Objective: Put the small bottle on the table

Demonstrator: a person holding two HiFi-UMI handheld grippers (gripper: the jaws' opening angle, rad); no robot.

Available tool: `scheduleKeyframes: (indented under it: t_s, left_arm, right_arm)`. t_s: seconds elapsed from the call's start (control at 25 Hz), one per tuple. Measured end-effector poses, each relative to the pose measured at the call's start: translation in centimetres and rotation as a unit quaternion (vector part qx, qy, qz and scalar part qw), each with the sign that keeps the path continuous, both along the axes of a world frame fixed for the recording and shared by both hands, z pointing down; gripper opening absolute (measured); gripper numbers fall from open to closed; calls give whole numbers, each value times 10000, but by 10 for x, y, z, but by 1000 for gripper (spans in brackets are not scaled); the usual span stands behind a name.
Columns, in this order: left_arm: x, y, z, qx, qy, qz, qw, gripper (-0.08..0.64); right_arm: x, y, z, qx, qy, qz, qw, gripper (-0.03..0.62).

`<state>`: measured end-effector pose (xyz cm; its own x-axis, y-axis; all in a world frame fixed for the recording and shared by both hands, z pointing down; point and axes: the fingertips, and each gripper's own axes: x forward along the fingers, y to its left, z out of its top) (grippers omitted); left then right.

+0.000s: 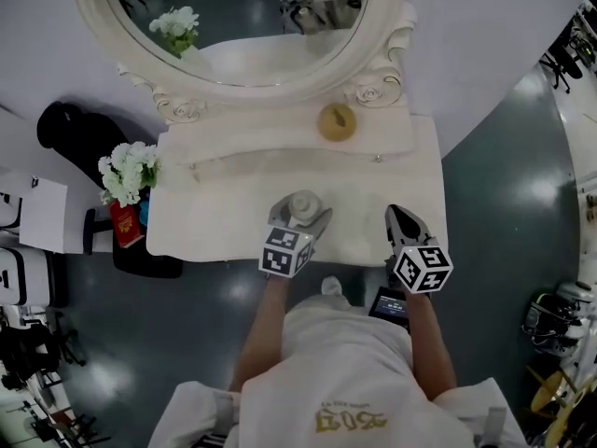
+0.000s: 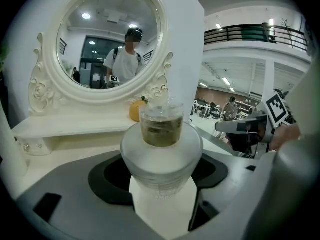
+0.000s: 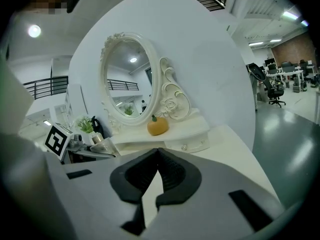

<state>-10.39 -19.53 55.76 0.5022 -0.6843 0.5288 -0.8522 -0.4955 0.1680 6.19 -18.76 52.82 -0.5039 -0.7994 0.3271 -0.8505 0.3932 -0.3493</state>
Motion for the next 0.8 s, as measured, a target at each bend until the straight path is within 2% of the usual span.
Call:
scheduleKeyframes:
  t_s: [0.24, 0.44, 0.8]
  left_arm:
    - [10, -12, 6, -22, 0, 101, 9999, 348]
    - [16, -20, 9, -31, 36, 65, 10000, 348]
    - [23, -47, 31, -93, -243, 244, 9994, 348]
  right_arm:
    - [10, -9, 1, -21, 23, 123, 9999, 12]
    - [13, -19, 3, -37, 31, 28, 10000, 12]
    - [17, -42, 11, -116, 100, -104, 9998, 12]
